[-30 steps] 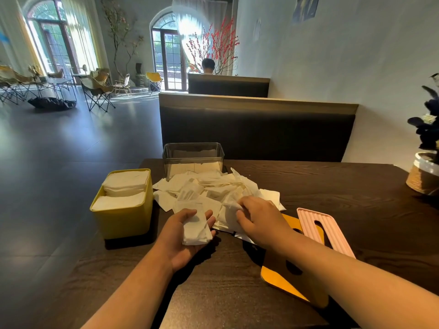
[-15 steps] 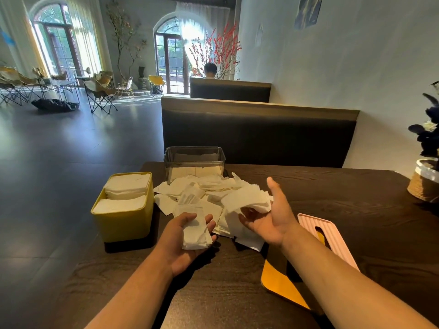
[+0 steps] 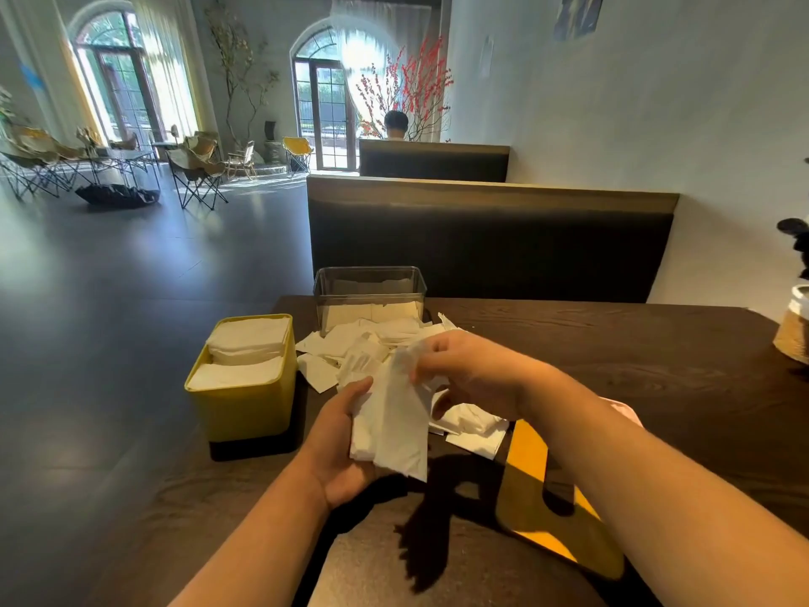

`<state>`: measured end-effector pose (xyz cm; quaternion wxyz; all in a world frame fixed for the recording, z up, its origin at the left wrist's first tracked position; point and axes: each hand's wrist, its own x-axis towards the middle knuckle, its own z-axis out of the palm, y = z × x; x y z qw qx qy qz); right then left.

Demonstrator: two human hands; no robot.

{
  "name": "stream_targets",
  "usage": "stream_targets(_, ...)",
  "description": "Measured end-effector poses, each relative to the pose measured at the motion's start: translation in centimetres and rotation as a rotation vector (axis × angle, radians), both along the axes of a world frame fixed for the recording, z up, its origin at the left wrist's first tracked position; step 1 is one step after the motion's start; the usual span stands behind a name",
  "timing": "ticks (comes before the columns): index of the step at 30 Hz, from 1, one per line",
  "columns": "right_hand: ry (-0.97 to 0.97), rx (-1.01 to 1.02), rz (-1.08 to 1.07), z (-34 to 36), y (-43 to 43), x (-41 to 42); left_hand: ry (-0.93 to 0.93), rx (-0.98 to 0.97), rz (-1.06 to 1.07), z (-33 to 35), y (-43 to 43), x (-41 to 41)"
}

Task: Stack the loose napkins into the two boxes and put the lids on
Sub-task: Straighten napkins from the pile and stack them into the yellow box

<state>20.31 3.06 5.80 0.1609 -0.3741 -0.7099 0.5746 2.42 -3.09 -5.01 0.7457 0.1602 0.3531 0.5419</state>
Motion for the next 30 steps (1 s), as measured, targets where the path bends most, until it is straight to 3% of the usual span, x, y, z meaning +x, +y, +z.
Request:
stream_targets(2, -0.160, 0.130, 0.037, -1.0, 0.2, -1.5, -0.077, 0.029, -0.121, -0.1, -0.3, -0.1)
stream_targets(5, -0.262, 0.249, 0.021, -2.7, 0.4, -2.7, -0.048, 0.040, -0.197, 0.2, -0.8, -0.3)
stream_targets(10, -0.229, 0.266, 0.027, -4.7, 0.9, -2.4, 0.080, 0.060, -0.220, 0.5, -1.1, -0.6)
stream_targets(17, 0.029, 0.225, 0.032, -6.0, -0.2, -1.9, 0.311, 0.009, -0.422, 2.4, -1.9, -2.5)
stream_targets(21, 0.242, 0.255, -0.153, -7.4, -2.2, -2.9, 0.801, 0.077, -0.317, 5.4, -2.7, -5.3)
stream_targets(24, 0.300, 0.243, -0.305, -9.5, -3.8, -4.2, 1.119, 0.200, -0.096, 5.5, -4.3, -6.1)
stream_targets(27, 0.277, 0.205, -0.287, -11.3, -4.6, -5.0, 1.219, 0.252, 0.170, 2.6, -5.9, -4.6)
stream_targets(30, 0.181, 0.198, -0.193, -11.7, -4.9, -5.3, 1.078, 0.236, 0.358, -0.2, -6.2, -2.8)
